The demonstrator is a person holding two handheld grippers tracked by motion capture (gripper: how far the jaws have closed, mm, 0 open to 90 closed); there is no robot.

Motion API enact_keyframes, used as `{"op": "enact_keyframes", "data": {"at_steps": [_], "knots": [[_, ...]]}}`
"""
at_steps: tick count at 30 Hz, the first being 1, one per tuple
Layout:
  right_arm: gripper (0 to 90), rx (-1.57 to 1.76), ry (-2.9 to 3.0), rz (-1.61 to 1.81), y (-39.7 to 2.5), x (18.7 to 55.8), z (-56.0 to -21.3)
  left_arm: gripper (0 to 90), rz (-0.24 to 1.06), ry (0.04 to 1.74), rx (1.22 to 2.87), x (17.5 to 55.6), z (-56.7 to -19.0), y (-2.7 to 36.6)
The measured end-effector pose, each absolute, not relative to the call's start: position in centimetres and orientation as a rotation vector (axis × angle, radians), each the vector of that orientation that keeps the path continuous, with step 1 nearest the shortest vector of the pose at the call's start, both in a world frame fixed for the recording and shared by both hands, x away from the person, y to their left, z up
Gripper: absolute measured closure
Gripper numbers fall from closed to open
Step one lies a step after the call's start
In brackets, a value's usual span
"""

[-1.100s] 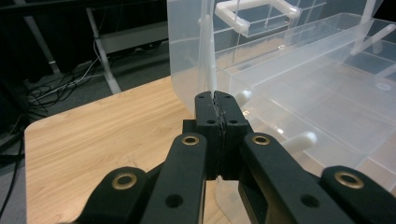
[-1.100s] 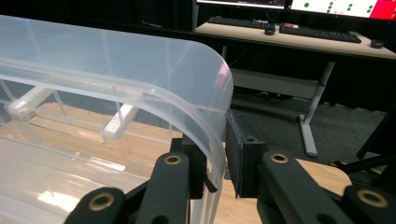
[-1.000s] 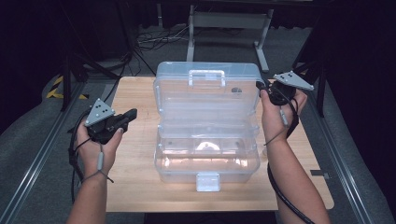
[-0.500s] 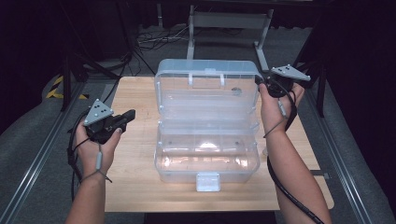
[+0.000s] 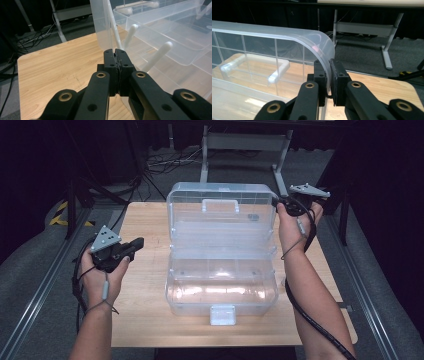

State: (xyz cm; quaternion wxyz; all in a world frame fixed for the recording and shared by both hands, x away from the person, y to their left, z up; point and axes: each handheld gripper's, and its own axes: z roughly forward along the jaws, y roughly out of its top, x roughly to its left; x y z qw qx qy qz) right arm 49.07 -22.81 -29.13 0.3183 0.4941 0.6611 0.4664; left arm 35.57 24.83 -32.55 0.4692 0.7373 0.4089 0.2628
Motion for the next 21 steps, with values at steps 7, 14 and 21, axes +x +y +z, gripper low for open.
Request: {"op": "enact_keyframes", "data": {"at_steps": [7, 14, 21], "knots": [[85.0, 1.325, 1.762, 1.203, -22.7, 50.1, -29.1, 88.6, 0.638, 1.012, 1.803, 35.8, -32.7, 25.0], [85.4, 1.355, 1.781, 1.182, -22.7, 51.2, -29.3, 88.6, 0.629, 1.014, 1.808, 36.3, -32.9, 25.0], [85.7, 1.392, 1.800, 1.167, -22.6, 52.5, -29.6, 88.4, 0.581, 1.007, 1.791, 36.5, -32.9, 25.3]]}}
